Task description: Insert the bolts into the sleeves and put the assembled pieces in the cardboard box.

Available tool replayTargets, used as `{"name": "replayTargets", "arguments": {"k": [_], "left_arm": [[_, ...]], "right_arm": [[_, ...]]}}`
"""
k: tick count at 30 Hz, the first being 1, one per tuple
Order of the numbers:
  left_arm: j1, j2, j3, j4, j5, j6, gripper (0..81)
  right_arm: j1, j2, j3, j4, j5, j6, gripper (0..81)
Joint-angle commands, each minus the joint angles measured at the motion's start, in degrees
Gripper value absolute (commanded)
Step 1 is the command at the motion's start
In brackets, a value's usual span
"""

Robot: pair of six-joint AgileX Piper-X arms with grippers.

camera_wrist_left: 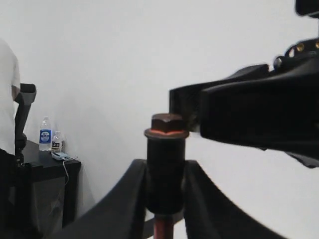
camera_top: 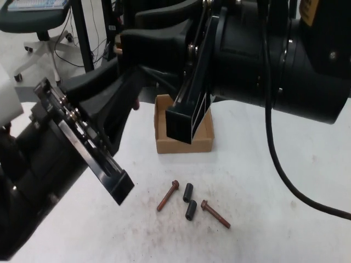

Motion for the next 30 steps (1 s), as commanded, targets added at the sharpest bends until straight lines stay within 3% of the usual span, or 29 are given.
{"name": "replayTargets", "arguments": {"k": [1,5,11,17,22,25,30], "left_arm": [[0.5,-0.4,-0.6,-1.4,-0.6,-0.1,0.3],[0.5,-0.4,-0.6,1.2,-0.6,-0.1,0.3],[0.7,0.1,-0.8,18.5,-0.6,-0.4,0.3],[3.0,7.6,-7.6,35.5,2.7,-8.2,0.3],[6.7,21.8,-20.6,41.4,11.6,-8.2,0.3],[8.4,31.3,-31.2,48.2,11.9,-8.2,0.3],[10.3,47.8,-49.1,59.1,11.9,-7.8,0.3]], "right_arm": [[-0.2,-0.2,-0.2,-0.3,0.6,-0.4,31.2],[-0.8,-0.2,-0.2,-0.3,0.6,-0.4,31.2],[-3.3,-0.6,-0.2,-0.8,0.6,-0.3,31.2],[-5.8,-1.6,-0.2,-0.6,3.7,0.6,31.2],[-8.3,-3.6,-0.2,5.9,10.6,2.3,31.2],[-10.3,-5.8,-0.2,13.6,14.3,3.0,31.2],[-14.6,-10.1,-0.2,24.4,14.6,3.2,31.2]]}}
